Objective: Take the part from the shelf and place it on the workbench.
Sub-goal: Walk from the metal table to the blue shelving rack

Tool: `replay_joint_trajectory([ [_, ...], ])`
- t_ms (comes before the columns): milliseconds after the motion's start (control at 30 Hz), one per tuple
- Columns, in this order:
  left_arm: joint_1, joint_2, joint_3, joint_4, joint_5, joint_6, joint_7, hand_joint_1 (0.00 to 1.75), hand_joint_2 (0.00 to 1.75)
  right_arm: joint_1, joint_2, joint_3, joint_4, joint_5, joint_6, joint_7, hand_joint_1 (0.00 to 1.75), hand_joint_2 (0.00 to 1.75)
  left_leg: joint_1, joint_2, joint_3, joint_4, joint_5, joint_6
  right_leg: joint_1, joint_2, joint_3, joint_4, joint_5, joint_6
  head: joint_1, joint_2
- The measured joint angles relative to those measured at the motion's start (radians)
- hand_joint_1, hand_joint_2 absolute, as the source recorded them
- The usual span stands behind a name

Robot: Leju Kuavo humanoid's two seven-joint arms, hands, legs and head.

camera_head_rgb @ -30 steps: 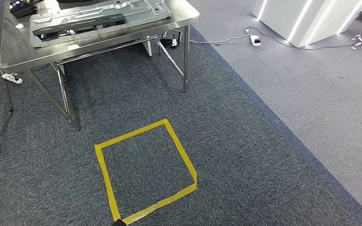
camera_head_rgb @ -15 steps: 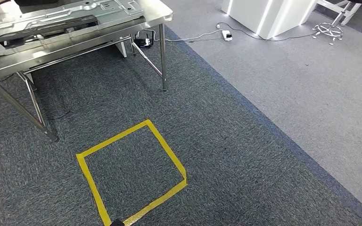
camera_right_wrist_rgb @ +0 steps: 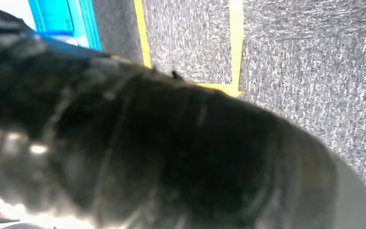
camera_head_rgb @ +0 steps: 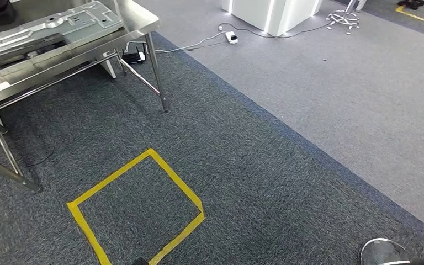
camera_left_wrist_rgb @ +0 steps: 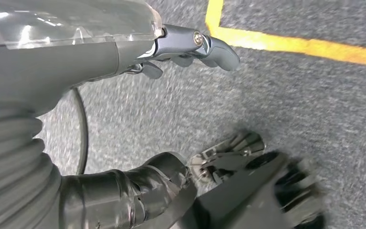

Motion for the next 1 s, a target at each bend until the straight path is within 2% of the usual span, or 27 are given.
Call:
replay_joint_trajectory([
  [33, 0.000, 0.001, 0.000, 0.000, 0.000, 0.000, 0.000, 0.00, 1.75, -0.001, 0.000, 0.000, 0.000, 0.000, 0.000, 0.000, 0.00, 0.00, 0.001, -0.017, 0.023, -0.059, 0.025, 0.002, 0.001, 0.012, -0.003, 0.008, -0.004, 0.005, 0.000, 0.000],
  [67, -0.002, 0.002, 0.000, 0.000, 0.000, 0.000, 0.000, 0.00, 1.75, -0.002, 0.000, 0.000, 0.000, 0.000, 0.000, 0.000, 0.00, 0.00, 0.001, -0.031, 0.039, -0.098, 0.039, 0.005, 0.001, 0.021, -0.007, 0.013, -0.006, 0.010, 0.000, 0.000],
  [100, -0.003, 0.002, 0.000, 0.000, 0.000, 0.000, 0.000, 0.00, 1.75, -0.001, 0.001, 0.000, 0.000, 0.000, 0.000, 0.000, 0.00, 0.00, -0.001, -0.040, 0.045, -0.115, 0.040, 0.009, 0.001, 0.029, -0.011, 0.017, -0.007, 0.017, 0.000, 0.000],
  [167, -0.006, 0.002, 0.000, 0.000, 0.000, 0.000, 0.000, 0.00, 1.75, 0.001, 0.000, 0.000, 0.000, 0.000, 0.000, 0.000, 0.00, 0.00, -0.003, -0.027, 0.048, -0.118, 0.043, 0.018, -0.001, 0.043, -0.017, 0.015, -0.005, 0.030, 0.000, 0.000],
  [200, -0.006, 0.002, 0.000, 0.000, 0.000, 0.000, 0.000, 0.00, 1.75, 0.003, 0.000, -0.001, 0.000, 0.000, 0.000, 0.000, 0.00, 0.00, -0.003, -0.018, 0.050, -0.123, 0.046, 0.025, -0.002, 0.034, -0.019, 0.019, -0.008, 0.035, 0.001, 0.000],
  [233, -0.006, 0.002, 0.000, 0.000, 0.001, 0.000, -0.001, 0.00, 1.75, 0.003, 0.000, -0.001, 0.000, 0.000, 0.000, 0.000, 0.00, 0.00, -0.001, -0.007, 0.052, -0.128, 0.049, 0.032, -0.002, 0.012, -0.027, 0.036, -0.019, 0.041, 0.002, 0.000],
  [300, -0.004, 0.002, 0.000, 0.000, 0.001, 0.000, -0.001, 0.00, 1.75, 0.001, -0.001, -0.002, 0.000, 0.000, 0.000, 0.000, 0.00, 0.00, -0.001, 0.017, 0.055, -0.135, 0.052, 0.042, -0.001, -0.047, -0.074, 0.133, -0.072, 0.050, 0.003, 0.000],
  [333, -0.002, 0.002, 0.000, 0.000, 0.001, 0.000, -0.002, 0.00, 1.75, 0.000, -0.001, -0.002, 0.001, 0.000, 0.000, 0.000, 0.00, 0.00, -0.003, 0.030, 0.055, -0.135, 0.050, 0.045, -0.002, -0.065, -0.108, 0.200, -0.103, 0.055, 0.004, 0.000],
  [367, -0.001, 0.003, 0.000, 0.000, 0.001, -0.001, -0.002, 0.00, 1.75, -0.001, -0.001, -0.002, 0.001, 0.000, 0.000, 0.000, 0.00, 0.00, -0.004, 0.044, 0.055, -0.134, 0.049, 0.045, -0.004, -0.072, -0.139, 0.259, -0.124, 0.058, 0.004, 0.000],
  [400, 0.000, 0.003, 0.000, 0.000, 0.001, -0.001, -0.002, 0.00, 1.75, 0.000, -0.001, -0.002, 0.001, 0.000, 0.000, 0.000, 0.00, 0.00, -0.005, 0.056, 0.056, -0.134, 0.047, 0.045, -0.006, -0.075, -0.156, 0.288, -0.126, 0.059, 0.004, 0.000],
  [433, 0.000, 0.003, 0.000, 0.000, 0.001, -0.002, -0.002, 0.00, 1.75, 0.001, -0.001, -0.002, 0.001, 0.000, 0.000, 0.000, 0.00, 0.00, -0.005, 0.068, 0.057, -0.134, 0.044, 0.045, -0.007, -0.078, -0.153, 0.279, -0.110, 0.059, 0.004, 0.000],
  [467, -0.001, 0.002, 0.000, 0.000, 0.001, -0.003, -0.002, 0.00, 1.75, 0.002, -0.001, -0.003, 0.001, 0.000, 0.000, 0.000, 0.00, 0.00, -0.005, 0.078, 0.061, -0.134, 0.042, 0.044, -0.006, -0.084, -0.129, 0.231, -0.077, 0.057, 0.004, 0.000],
  [533, -0.002, 0.001, 0.000, 0.000, 0.001, -0.003, -0.002, 0.00, 1.75, 0.001, -0.001, -0.004, 0.001, 0.000, -0.001, 0.000, 0.00, 0.00, -0.007, 0.098, 0.070, -0.134, 0.035, 0.037, 0.001, -0.119, -0.055, 0.090, -0.015, 0.044, 0.003, 0.000],
  [567, -0.002, 0.001, 0.000, 0.000, 0.001, -0.003, -0.001, 0.00, 1.75, 0.000, -0.001, -0.005, 0.001, 0.000, -0.001, 0.000, 0.00, 0.00, -0.008, 0.106, 0.074, -0.134, 0.032, 0.033, 0.007, -0.134, -0.029, 0.040, 0.001, 0.036, 0.004, 0.000],
  [600, -0.003, 0.001, 0.000, 0.000, 0.001, -0.003, -0.001, 0.00, 1.75, -0.002, -0.001, -0.006, 0.001, -0.001, -0.001, 0.000, 0.00, 0.00, -0.009, 0.114, 0.077, -0.135, 0.029, 0.028, 0.012, -0.142, -0.018, 0.016, 0.005, 0.030, 0.003, 0.000],
  [667, -0.005, 0.000, 0.000, 0.000, 0.001, -0.003, -0.001, 0.00, 0.87, -0.001, -0.001, -0.008, 0.001, -0.002, 0.000, 0.000, 0.00, 0.00, -0.011, 0.131, 0.086, -0.141, 0.026, 0.018, 0.016, -0.126, -0.017, 0.007, 0.004, 0.019, 0.003, 0.000],
  [700, -0.006, -0.001, 0.000, 0.000, 0.001, -0.003, 0.000, 0.00, 0.44, 0.000, -0.001, -0.009, 0.001, -0.002, 0.000, 0.000, 0.00, 0.00, -0.010, 0.128, 0.091, -0.141, 0.023, 0.012, 0.013, -0.116, -0.013, 0.000, 0.007, 0.014, 0.003, 0.000],
  [733, -0.007, -0.002, 0.000, 0.000, 0.001, -0.004, 0.000, 0.00, 0.00, 0.001, -0.001, -0.010, 0.001, -0.002, 0.000, 0.000, 0.00, 0.00, -0.009, 0.112, 0.091, -0.132, 0.014, 0.007, 0.010, -0.105, -0.007, -0.009, 0.011, 0.009, 0.003, 0.000],
  [767, -0.008, -0.002, 0.000, 0.000, 0.001, -0.004, 0.000, 0.00, 0.00, 0.001, -0.001, -0.011, 0.001, -0.003, -0.001, 0.000, 0.00, 0.00, -0.009, 0.089, 0.081, -0.105, -0.005, 0.003, 0.006, -0.094, -0.002, -0.018, 0.016, 0.003, 0.003, 0.000],
  [833, -0.006, -0.001, 0.000, 0.000, 0.001, -0.004, 0.001, 0.00, 0.00, -0.002, 0.000, -0.011, 0.001, -0.003, -0.001, 0.000, 0.00, 0.00, -0.007, 0.041, 0.029, 0.002, -0.060, 0.000, 0.003, -0.074, 0.001, -0.024, 0.019, -0.004, 0.003, 0.000],
  [867, -0.004, -0.001, 0.000, 0.000, 0.001, -0.004, 0.003, 0.00, 0.00, -0.003, 0.001, -0.011, 0.001, -0.003, -0.001, 0.000, 0.00, 0.00, -0.007, 0.031, -0.005, 0.066, -0.085, -0.001, 0.004, -0.062, 0.000, -0.022, 0.019, -0.007, 0.003, 0.000],
  [900, -0.001, -0.001, 0.000, 0.000, 0.001, -0.004, 0.004, 0.00, 0.00, -0.003, 0.001, -0.011, 0.001, -0.003, -0.001, 0.000, 0.00, 0.00, -0.007, 0.027, -0.032, 0.113, -0.097, -0.001, 0.005, -0.049, -0.001, -0.019, 0.018, -0.008, 0.003, 0.000],
  [933, 0.001, -0.001, 0.000, 0.000, 0.001, -0.004, 0.006, 0.00, 0.00, -0.002, 0.002, -0.011, 0.001, -0.003, -0.001, 0.000, 0.00, 0.00, -0.007, 0.024, -0.045, 0.128, -0.088, -0.002, 0.005, -0.035, -0.001, -0.015, 0.016, -0.008, 0.003, 0.000],
  [967, 0.002, 0.000, 0.000, 0.000, 0.001, -0.004, 0.007, 0.00, 0.00, -0.001, 0.002, -0.011, 0.001, -0.003, -0.001, 0.000, 0.00, 0.00, -0.006, 0.022, -0.041, 0.106, -0.061, -0.001, 0.005, -0.022, -0.002, -0.010, 0.014, -0.006, 0.003, 0.000],
  [1000, 0.002, 0.000, 0.000, 0.000, 0.001, -0.004, 0.008, 0.00, 0.00, 0.000, 0.002, -0.011, 0.001, -0.003, -0.001, 0.000, 0.00, 0.00, -0.005, 0.016, -0.021, 0.051, -0.020, -0.001, 0.004, -0.009, -0.002, -0.004, 0.010, -0.003, 0.003, 0.000],
])
